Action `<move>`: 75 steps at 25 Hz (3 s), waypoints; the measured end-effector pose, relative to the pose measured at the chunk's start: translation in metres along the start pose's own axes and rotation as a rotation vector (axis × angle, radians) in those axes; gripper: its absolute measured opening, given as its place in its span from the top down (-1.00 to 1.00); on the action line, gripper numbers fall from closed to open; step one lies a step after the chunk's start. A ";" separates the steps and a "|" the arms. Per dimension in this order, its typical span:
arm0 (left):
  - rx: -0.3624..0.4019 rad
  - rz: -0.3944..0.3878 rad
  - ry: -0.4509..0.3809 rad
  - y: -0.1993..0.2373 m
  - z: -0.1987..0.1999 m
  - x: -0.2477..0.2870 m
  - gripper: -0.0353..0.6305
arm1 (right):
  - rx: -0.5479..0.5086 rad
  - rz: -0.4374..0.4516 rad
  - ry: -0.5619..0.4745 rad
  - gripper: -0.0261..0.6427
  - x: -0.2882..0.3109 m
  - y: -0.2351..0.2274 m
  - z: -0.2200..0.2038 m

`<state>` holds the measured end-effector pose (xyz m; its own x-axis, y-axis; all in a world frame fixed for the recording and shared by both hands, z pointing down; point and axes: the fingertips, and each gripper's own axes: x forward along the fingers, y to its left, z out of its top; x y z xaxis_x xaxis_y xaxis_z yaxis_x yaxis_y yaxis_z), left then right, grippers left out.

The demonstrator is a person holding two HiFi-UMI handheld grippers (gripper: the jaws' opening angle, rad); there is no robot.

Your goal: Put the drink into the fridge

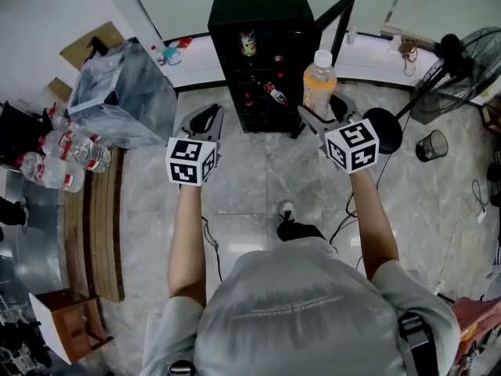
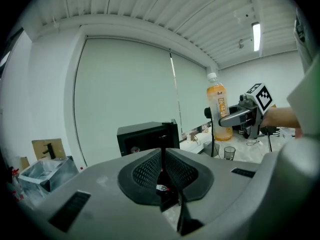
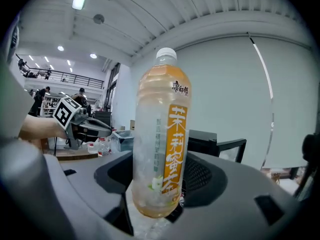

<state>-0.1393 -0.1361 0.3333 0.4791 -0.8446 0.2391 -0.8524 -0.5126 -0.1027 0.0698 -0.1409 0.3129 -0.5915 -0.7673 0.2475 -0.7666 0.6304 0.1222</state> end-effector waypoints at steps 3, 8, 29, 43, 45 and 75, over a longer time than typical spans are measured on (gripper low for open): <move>-0.011 0.015 0.006 0.016 0.008 0.040 0.80 | 0.003 0.022 0.007 0.09 0.035 -0.034 0.002; -0.036 0.038 0.029 0.034 0.012 0.091 0.80 | 0.009 0.054 0.029 0.09 0.080 -0.074 -0.004; -0.109 0.018 0.089 0.075 -0.040 0.192 0.80 | 0.067 0.119 0.119 0.09 0.185 -0.115 -0.067; -0.037 -0.043 0.083 0.147 -0.120 0.280 0.80 | 0.083 0.114 0.172 0.09 0.321 -0.109 -0.168; -0.020 -0.059 0.082 0.151 -0.130 0.294 0.80 | 0.089 0.100 0.167 0.09 0.342 -0.118 -0.181; -0.076 -0.080 0.079 0.171 -0.196 0.348 0.80 | 0.127 -0.225 0.033 0.10 0.547 -0.254 -0.241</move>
<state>-0.1594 -0.4880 0.5879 0.5311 -0.7848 0.3193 -0.8267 -0.5626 -0.0076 0.0011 -0.6927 0.6489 -0.3953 -0.8812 0.2592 -0.9046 0.4225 0.0566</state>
